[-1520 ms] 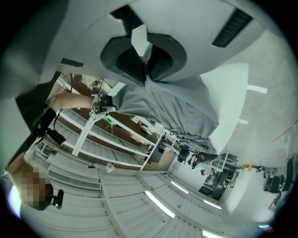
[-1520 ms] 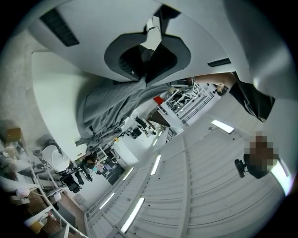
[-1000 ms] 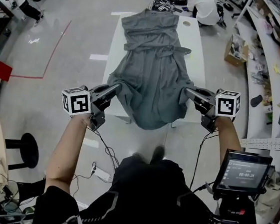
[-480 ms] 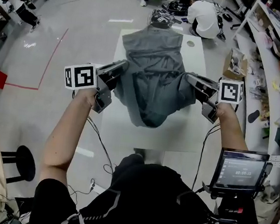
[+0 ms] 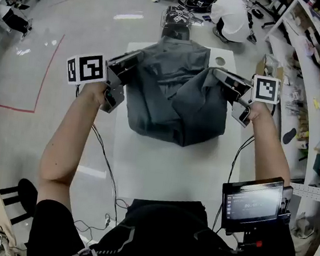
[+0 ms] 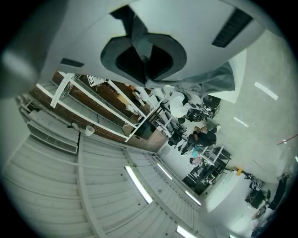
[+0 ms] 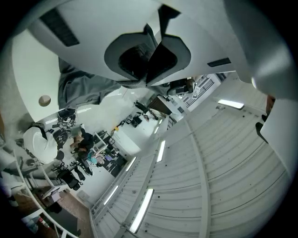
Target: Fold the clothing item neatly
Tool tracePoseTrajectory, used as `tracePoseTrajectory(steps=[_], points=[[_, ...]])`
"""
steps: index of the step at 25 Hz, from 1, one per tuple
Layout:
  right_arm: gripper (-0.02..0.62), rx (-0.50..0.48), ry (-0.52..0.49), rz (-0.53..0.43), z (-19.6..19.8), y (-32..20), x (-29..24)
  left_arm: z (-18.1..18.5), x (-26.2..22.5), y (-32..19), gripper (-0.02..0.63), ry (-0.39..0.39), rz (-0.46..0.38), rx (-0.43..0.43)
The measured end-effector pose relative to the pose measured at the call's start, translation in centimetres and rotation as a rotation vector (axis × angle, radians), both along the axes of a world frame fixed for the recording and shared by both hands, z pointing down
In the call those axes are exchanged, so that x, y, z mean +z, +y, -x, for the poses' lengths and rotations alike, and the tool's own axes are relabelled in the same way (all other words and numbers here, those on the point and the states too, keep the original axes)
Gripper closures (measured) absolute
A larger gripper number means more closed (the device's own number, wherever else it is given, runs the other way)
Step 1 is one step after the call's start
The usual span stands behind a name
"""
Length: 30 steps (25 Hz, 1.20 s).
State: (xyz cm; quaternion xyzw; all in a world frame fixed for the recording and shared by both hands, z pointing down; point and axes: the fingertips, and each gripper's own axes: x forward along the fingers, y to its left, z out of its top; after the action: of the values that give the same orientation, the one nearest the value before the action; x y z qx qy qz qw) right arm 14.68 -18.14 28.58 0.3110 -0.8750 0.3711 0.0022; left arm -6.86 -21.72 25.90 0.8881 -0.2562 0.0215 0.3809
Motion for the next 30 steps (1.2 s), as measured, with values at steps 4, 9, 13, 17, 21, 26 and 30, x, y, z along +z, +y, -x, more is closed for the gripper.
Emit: tracePoseTrajectory(steps=[4,9,13,17,21,26,30], points=[[0.58,0.02,-0.052,0.023,-1.9,-6.7,1.4,-0.4,1.6,-7.0,0.6,-0.025,0.016,-0.031],[0.58,0.018,-0.105,0.011,-3.6,-14.6,2.5,1.4,3.1,-15.5,0.6,-0.009,0.027,-0.115],[0.58,0.05,-0.144,0.006,-5.3,-19.7,4.3,3.9,4.3,-21.9,0.598,-0.019,-0.009,-0.19],[0.58,0.101,-0.219,0.045,-7.3,-23.5,7.5,5.5,8.6,-26.3,0.6,-0.079,0.023,-0.234],[0.58,0.181,-0.267,0.113,-9.6,-26.0,12.9,5.5,14.8,-28.4,0.598,-0.117,0.074,-0.246],[0.578,0.323,-0.182,0.166,-11.9,-27.4,18.6,5.1,20.4,-28.3,0.548,-0.375,-0.011,-0.165],[0.534,0.371,-0.17,0.189,-12.2,-27.7,18.6,3.5,20.1,-26.7,0.373,-0.53,-0.183,-0.024]])
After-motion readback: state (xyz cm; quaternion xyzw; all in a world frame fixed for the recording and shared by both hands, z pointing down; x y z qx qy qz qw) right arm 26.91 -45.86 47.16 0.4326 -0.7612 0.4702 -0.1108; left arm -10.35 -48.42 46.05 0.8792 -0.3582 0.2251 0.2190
